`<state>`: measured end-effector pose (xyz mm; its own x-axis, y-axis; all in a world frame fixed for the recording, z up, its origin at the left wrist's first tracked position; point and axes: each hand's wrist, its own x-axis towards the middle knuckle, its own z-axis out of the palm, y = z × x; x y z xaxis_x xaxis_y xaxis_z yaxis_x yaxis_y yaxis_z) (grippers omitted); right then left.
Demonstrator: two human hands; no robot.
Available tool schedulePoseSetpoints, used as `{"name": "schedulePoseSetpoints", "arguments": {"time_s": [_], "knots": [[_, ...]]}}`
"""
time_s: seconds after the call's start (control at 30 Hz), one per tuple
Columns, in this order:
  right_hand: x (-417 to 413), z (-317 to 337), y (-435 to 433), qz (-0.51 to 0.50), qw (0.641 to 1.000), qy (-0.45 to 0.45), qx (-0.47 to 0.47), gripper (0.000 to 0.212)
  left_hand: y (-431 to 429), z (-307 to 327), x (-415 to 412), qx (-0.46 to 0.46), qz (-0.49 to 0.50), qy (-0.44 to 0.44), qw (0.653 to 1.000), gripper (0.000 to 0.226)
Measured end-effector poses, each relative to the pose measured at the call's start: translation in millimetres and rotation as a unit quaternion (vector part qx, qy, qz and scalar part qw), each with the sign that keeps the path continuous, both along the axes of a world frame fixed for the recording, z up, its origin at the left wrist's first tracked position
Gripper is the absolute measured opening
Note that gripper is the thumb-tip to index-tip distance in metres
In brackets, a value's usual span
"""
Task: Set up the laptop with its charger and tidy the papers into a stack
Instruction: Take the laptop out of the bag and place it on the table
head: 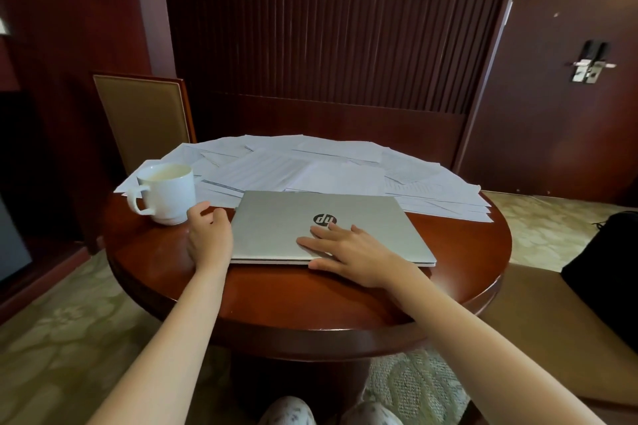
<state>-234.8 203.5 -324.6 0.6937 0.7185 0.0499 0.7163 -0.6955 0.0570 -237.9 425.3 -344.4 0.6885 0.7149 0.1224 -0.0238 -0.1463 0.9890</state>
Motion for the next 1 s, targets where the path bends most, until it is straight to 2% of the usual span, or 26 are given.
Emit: {"name": "schedulePoseSetpoints", "arguments": {"time_s": [0.13, 0.2, 0.3, 0.4, 0.47, 0.6, 0.7, 0.8, 0.9, 1.0], "knots": [[4, 4, -2, 0.024, 0.999, -0.038, -0.004, 0.047, 0, -1, 1, -0.019, -0.007, -0.003, 1.000, 0.035], [9, 0, 0, 0.076, 0.987, -0.141, 0.001, 0.042, 0, -1, 1, -0.033, -0.007, -0.003, 0.999, 0.035], [12, -8, 1, 0.142, 0.960, -0.242, 0.008, 0.024, 0, 1, 2, -0.028, -0.004, -0.014, 1.000, 0.035], [20, -2, -3, 0.198, 0.923, -0.330, 0.023, 0.037, -1, 2, 0, -0.017, 0.009, -0.042, 0.999, 0.040], [22, 13, -3, 0.209, 0.904, -0.371, 0.040, 0.036, 1, 2, 1, -0.009, 0.000, -0.057, 0.998, 0.038], [34, 38, 2, 0.188, 0.881, -0.425, 0.094, 0.038, -3, -1, 0, 0.067, -0.063, -0.001, 0.996, 0.032], [42, 37, 8, 0.181, 0.842, -0.484, 0.158, 0.033, -13, -5, 1, 0.229, -0.103, 0.075, 0.965, 0.038], [43, 16, 16, 0.149, 0.805, -0.542, 0.189, 0.036, -19, -4, 4, 0.400, -0.112, 0.206, 0.886, 0.048], [35, 4, 22, 0.084, 0.793, -0.576, 0.179, 0.035, -20, -2, 6, 0.425, -0.137, 0.265, 0.854, 0.056], [22, -14, 28, 0.014, 0.809, -0.569, 0.147, 0.041, -20, 3, 9, 0.434, -0.157, 0.282, 0.841, 0.057]]}}
